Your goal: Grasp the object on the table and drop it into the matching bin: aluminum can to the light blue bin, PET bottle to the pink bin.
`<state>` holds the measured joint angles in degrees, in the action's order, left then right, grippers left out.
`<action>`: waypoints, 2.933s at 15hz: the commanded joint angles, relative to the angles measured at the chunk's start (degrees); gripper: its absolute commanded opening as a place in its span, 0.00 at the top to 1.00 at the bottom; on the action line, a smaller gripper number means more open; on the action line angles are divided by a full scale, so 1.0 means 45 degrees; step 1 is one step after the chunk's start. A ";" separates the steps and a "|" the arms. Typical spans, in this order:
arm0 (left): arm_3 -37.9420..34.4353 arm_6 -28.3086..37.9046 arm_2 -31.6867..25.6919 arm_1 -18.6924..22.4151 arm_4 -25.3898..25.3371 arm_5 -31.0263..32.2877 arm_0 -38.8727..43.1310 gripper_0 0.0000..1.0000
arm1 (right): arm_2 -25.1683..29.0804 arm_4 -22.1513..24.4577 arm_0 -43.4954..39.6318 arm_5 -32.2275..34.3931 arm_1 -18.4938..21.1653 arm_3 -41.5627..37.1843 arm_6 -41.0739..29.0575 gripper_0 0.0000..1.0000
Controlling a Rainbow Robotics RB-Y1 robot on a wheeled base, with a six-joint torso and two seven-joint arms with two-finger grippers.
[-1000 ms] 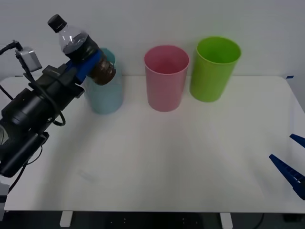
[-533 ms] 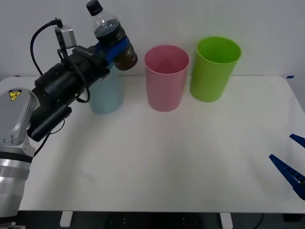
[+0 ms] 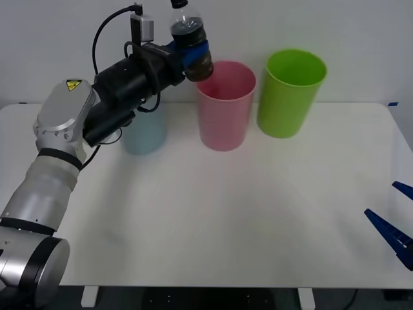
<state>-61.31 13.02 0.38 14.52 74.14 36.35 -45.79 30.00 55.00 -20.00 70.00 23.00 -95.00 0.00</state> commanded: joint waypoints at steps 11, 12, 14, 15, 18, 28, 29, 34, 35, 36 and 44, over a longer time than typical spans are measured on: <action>0.3546 -0.1467 -0.2136 -0.2386 0.3721 -0.0304 -0.2931 0.98 | 0.0000 0.0000 0.0000 0.0000 0.0000 0.0000 0.0000 0.00; 0.3546 -0.1447 -0.2117 -0.2386 0.3721 -0.0304 -0.2931 0.97 | 0.0000 0.0000 0.0000 0.0000 0.0000 0.0000 0.0000 0.00; 0.3546 -0.1486 -0.2136 -0.2386 0.3721 -0.0304 -0.2931 0.79 | 0.0000 0.0000 0.0000 0.0000 0.0000 0.0000 0.0000 0.00; 0.3546 -0.1486 -0.2136 -0.2386 0.3662 -0.0304 -0.2931 0.49 | 0.0000 0.0000 0.0000 0.0000 0.0000 0.0000 0.0000 0.00; 0.3546 -0.1506 -0.2136 -0.2386 0.3408 -0.0343 -0.2911 0.00 | 0.0000 0.0000 0.0000 0.0000 0.0000 0.0000 0.0000 0.00; 0.1866 -0.1623 -0.1062 -0.1351 0.0635 0.0087 -0.1271 0.00 | 0.0000 0.0000 0.0000 0.0000 0.0000 0.0000 0.0000 0.00; 0.1632 -0.1662 -0.0867 -0.1176 0.0283 0.0087 -0.0997 0.00 | 0.0000 0.0000 0.0000 0.0000 0.0000 0.0000 0.0000 0.00; -0.0341 -0.1662 0.0286 0.0289 -0.1748 0.0146 0.0819 0.00 | 0.0000 0.0000 0.0000 0.0000 0.0000 0.0000 0.0000 0.00; -0.0751 -0.1681 0.0383 0.0563 -0.2041 0.0185 0.1210 0.00 | 0.0000 0.0000 0.0000 0.0000 0.0000 0.0000 0.0000 0.00; -0.1259 -0.1662 0.0383 0.0836 -0.2275 0.0224 0.1679 0.00 | 0.0000 0.0000 0.0000 0.0000 0.0000 0.0000 0.0000 0.00; -0.4716 -0.1779 -0.0554 0.2555 -0.3604 0.0790 0.5565 0.00 | 0.0000 0.0000 0.0000 0.0000 0.0000 0.0000 0.0000 0.00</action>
<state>-81.28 4.96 -1.13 25.89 57.95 39.11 -22.34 30.00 55.00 -20.00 70.00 23.00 -95.00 0.00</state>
